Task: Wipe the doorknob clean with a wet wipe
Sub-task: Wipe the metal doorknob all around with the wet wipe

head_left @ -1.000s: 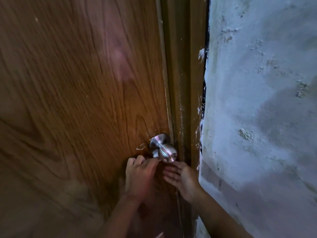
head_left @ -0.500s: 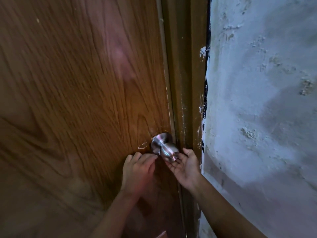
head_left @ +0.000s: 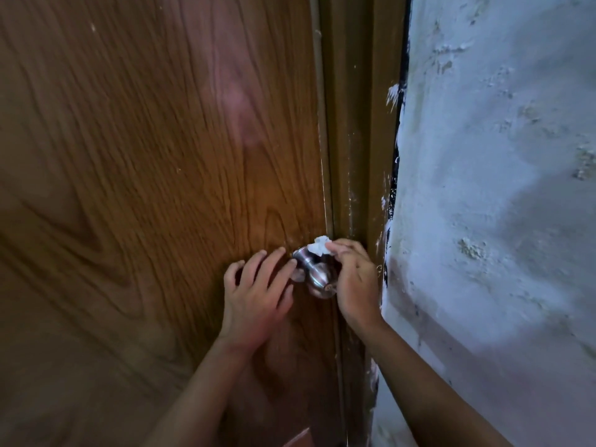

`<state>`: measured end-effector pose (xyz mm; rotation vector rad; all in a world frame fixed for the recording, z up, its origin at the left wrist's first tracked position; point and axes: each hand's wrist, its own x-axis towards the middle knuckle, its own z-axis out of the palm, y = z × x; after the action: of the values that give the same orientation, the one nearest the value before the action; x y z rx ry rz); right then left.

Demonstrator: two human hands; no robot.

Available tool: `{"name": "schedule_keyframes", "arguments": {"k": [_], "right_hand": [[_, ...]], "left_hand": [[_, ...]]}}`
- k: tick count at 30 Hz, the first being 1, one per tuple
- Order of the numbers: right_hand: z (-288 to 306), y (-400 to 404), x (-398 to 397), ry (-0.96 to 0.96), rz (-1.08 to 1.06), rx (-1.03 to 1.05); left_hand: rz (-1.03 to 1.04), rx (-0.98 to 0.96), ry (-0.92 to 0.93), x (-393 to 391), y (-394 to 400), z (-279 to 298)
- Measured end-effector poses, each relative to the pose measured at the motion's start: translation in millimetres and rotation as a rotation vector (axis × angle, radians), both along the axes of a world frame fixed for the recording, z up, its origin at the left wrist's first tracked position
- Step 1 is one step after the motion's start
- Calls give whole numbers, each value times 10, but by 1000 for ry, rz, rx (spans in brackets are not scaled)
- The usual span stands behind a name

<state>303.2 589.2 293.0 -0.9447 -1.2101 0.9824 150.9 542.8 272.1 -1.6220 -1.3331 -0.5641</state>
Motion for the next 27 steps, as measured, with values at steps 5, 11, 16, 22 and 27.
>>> {"name": "schedule_keyframes", "arguments": {"k": [5,11,16,22,27], "right_hand": [[74,-41,140,-206,-201,237],[26,-156,334,-281,-289,295],[-29,-148,350,-386,-143,145],[-95,-152,351,-439,-155,128],[-116,-178,372,-375,-170,139]], "left_hand": [[95,-55,97,-85,41,105],[142,-61,146,-86,95,146],[152,-56,166,-92,139,148],[149,-45,169,-88,160,118],[87,-23,31,-18,45,15]]}}
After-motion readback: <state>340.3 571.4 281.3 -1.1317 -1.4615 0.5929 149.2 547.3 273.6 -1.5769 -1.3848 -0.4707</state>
